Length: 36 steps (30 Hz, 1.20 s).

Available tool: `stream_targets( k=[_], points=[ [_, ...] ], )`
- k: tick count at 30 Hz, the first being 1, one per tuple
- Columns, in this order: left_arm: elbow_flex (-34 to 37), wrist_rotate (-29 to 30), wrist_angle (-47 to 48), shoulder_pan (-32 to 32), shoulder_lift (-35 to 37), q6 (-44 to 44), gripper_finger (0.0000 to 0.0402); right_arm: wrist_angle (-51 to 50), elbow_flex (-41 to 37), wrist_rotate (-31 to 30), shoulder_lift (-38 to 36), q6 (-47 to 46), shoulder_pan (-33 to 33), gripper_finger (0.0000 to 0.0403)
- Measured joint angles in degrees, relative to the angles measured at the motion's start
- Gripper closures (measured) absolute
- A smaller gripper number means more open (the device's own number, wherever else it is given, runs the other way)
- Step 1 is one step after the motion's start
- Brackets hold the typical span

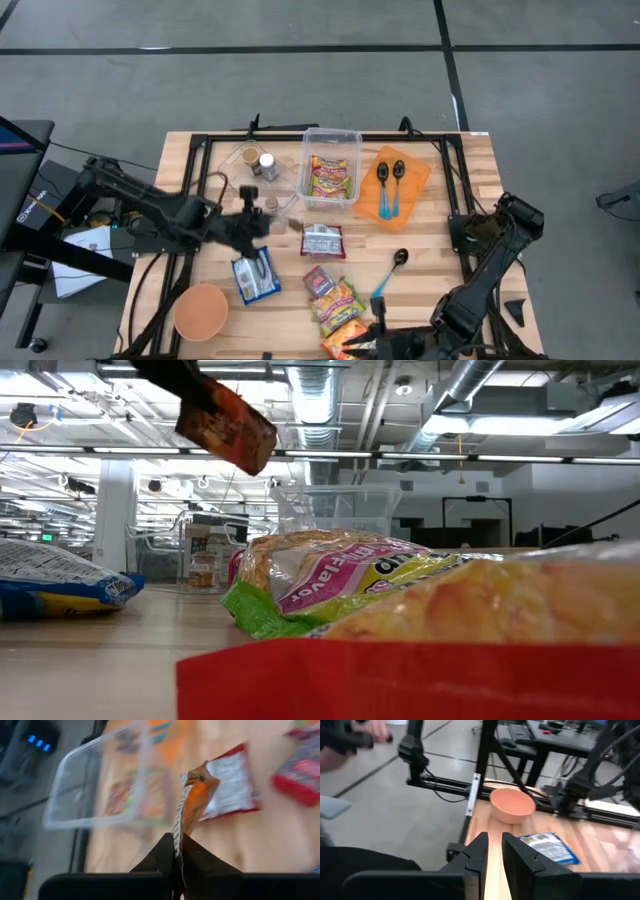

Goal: Pick & Place Food Item
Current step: Put the orange seasoning pack into the transparent bin

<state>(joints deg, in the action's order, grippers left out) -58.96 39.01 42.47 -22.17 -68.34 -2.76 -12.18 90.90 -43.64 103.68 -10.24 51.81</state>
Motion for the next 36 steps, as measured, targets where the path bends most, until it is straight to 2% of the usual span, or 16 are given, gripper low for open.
stream_targets(
  k=[4,12,16,21,30,36],
  points=[
    [-7.55,0.04,12.78,5.80,-2.07,0.07,0.0396,-0.89,-0.01,-1.78,0.00,-0.11,1.22,0.0351],
    [-18.34,0.01,31.28,14.77,-9.22,-0.23,0.0396,-1.03,0.12,-7.49,0.00,0.26,3.55,0.0351],
    [-21.39,-1.68,39.66,18.62,-13.74,-1.37,0.0396,-1.10,0.12,-7.95,0.00,0.35,4.11,0.0351],
    [-21.68,-1.97,47.44,22.65,-18.67,-1.82,0.0396,-1.16,0.12,-8.04,0.00,0.35,4.09,0.0351],
    [-21.66,-0.84,47.45,25.90,-27.08,-4.04,0.0396,-1.97,0.12,-8.18,0.00,0.15,4.33,0.0351],
    [-21.66,-0.92,47.10,28.15,-30.65,-3.87,0.0396,-3.88,0.12,-12.55,-0.20,0.11,5.76,0.0351]
  ],
)
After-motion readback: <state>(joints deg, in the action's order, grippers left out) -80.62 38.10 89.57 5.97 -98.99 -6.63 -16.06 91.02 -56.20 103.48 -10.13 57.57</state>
